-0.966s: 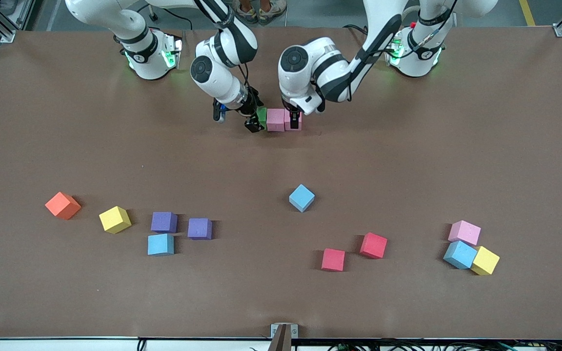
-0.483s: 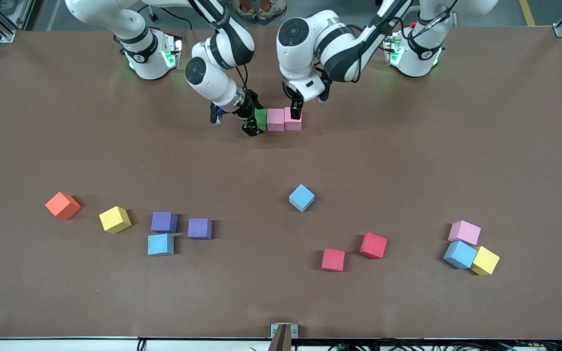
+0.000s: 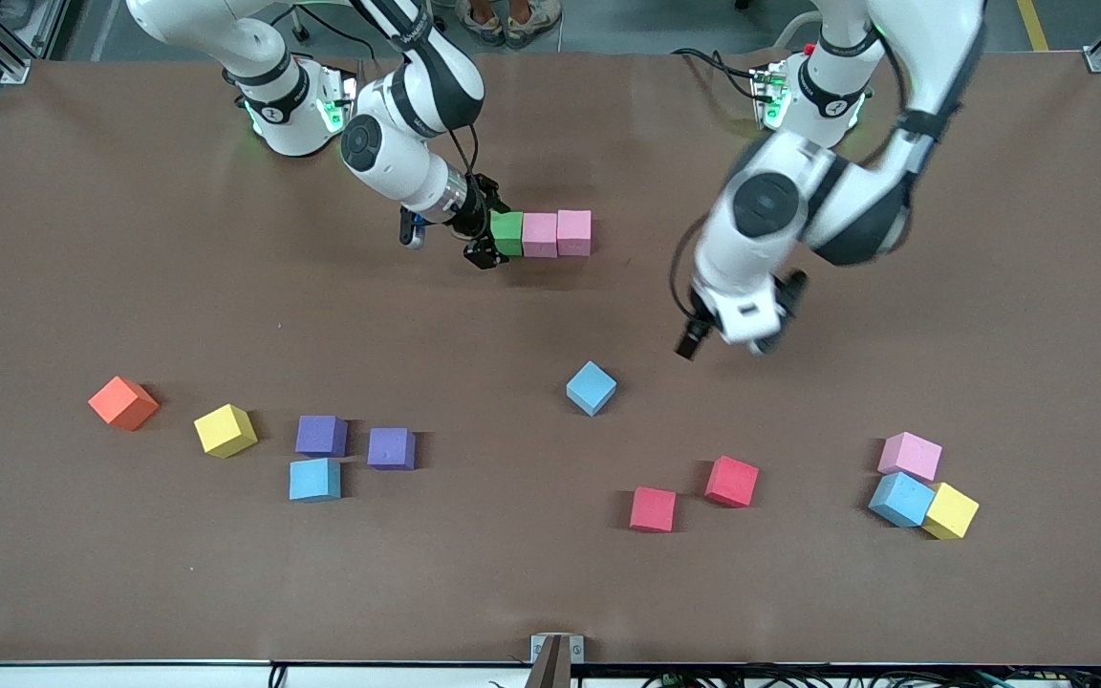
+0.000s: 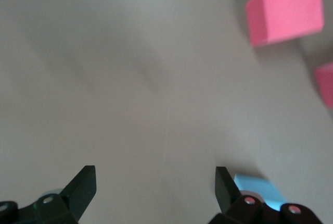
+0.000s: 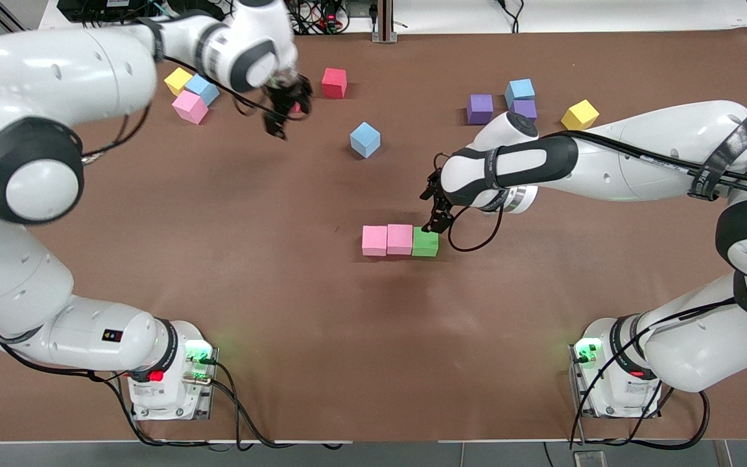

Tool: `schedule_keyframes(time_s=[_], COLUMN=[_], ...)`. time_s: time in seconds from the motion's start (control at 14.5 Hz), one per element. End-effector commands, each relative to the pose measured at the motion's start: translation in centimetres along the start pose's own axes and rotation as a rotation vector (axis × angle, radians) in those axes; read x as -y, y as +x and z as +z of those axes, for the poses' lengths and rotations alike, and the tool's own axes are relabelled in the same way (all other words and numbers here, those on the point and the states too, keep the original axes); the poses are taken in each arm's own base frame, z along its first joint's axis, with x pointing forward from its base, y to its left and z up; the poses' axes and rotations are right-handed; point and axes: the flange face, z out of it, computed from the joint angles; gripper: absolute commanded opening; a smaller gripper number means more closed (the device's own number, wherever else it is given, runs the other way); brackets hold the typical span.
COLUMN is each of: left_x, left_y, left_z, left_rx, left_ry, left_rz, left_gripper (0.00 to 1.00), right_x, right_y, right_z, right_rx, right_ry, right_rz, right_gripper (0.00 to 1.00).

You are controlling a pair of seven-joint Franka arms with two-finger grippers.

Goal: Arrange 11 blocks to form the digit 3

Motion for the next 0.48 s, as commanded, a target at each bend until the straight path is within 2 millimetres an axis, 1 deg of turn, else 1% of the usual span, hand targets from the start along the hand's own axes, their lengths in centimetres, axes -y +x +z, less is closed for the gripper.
schedule_keyframes(time_s=[0.0, 0.14, 0.21, 0.28, 0.35, 0.41], left_x=[-0.3, 1.7, 3.0, 3.9, 4.7, 5.2], left_y=[6.0, 12.2, 15.8, 18.8, 20.7, 22.7], left_z=[0.0, -0.3, -0.7, -1.4, -1.7, -1.9], left_rx=[-0.009, -0.035, -0.043, -0.063, -0.084, -0.102], left_ry=[-0.001, 0.007, 0.0, -0.025, -0.025, -0.019], left_rz=[0.193, 0.379, 0.421, 0.44, 0.48, 0.529], left_gripper=[1.0, 1.0, 1.0, 1.0, 1.0, 1.0], right_x=[2.5, 4.9, 6.4, 8.0, 9.1, 10.0], right_y=[-0.6, -0.7, -0.4, 0.5, 1.3, 1.4], right_z=[-2.9, -4.8, -5.9, -6.9, -7.6, -8.4], right_rx=[0.052, 0.078, 0.087, 0.091, 0.091, 0.095], right_ry=[0.052, 0.103, 0.132, 0.155, 0.174, 0.194], right_rz=[-0.041, -0.129, -0.184, -0.214, -0.234, -0.273], right_gripper=[1.0, 1.0, 1.0, 1.0, 1.0, 1.0])
